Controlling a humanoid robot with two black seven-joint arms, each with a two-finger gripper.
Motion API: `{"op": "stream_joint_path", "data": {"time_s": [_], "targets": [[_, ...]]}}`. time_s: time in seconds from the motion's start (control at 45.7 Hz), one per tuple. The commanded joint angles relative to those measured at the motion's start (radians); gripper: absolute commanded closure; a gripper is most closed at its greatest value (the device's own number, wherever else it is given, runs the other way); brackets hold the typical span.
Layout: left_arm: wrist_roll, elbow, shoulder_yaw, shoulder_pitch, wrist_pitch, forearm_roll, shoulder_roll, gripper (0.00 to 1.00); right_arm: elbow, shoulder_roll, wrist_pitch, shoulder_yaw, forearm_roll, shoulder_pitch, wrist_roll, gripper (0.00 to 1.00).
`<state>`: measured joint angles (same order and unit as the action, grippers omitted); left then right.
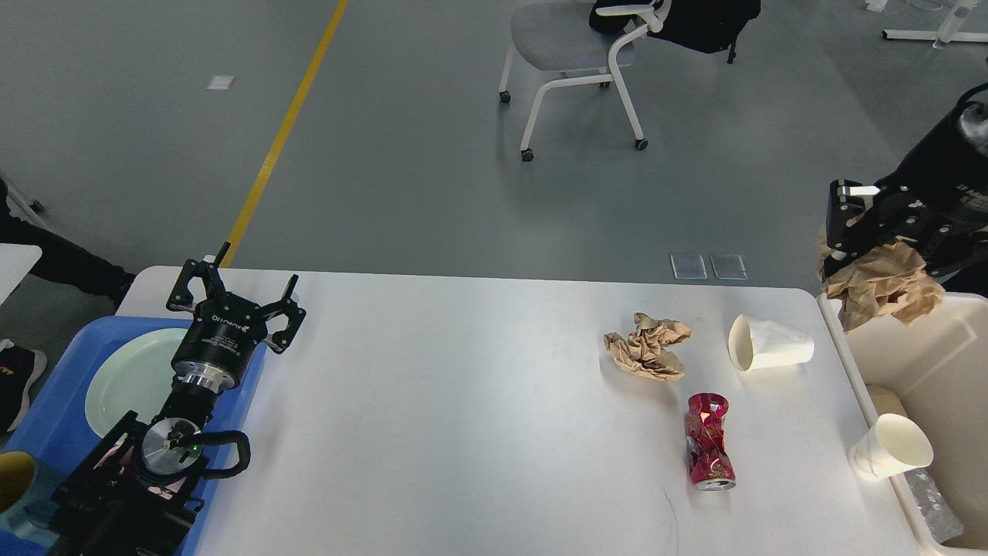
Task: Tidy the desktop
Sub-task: 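Lift the brown paper with the right gripper and drop it into the bin, then raise the right gripper out of the bin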
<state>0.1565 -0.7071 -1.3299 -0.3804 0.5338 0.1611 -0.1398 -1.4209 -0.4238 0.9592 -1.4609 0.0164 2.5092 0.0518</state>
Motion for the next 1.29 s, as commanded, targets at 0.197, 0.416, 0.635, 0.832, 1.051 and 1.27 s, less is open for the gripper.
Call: {"op": "stream_joint_path", "data": {"time_s": [0.197,0.416,0.635,0.832,1.051,1.27], "targets": [[0.000,0.000,0.000,0.000,0.000,0.000,0.000,0.04,-0.105,-0.004,-0.013,-0.081,0.027,0.106,0.000,1.00],[0.000,0.000,0.000,0.000,0.000,0.000,0.000,0.04,-0.084,-0.055,-0.255,-0.248,0.059,0.088,0.000,1.00],[0.000,0.000,0.000,0.000,0.000,0.000,0.000,0.04,0.020,-0.252,-0.500,-0.322,0.059,-0.087,0.010,1.00],[0.000,0.000,0.000,0.000,0.000,0.000,0.000,0.04,0.140,-0.424,-0.721,-0.239,0.063,-0.390,0.016,1.00],[0.000,0.000,0.000,0.000,0.000,0.000,0.000,0.04,0.520,-0.486,-0.881,0.270,0.071,-1.093,0.016,1.00],[0.000,0.000,0.000,0.000,0.000,0.000,0.000,0.04,0.937,-0.305,-0.881,0.586,0.071,-1.564,0.016,1.00]]}}
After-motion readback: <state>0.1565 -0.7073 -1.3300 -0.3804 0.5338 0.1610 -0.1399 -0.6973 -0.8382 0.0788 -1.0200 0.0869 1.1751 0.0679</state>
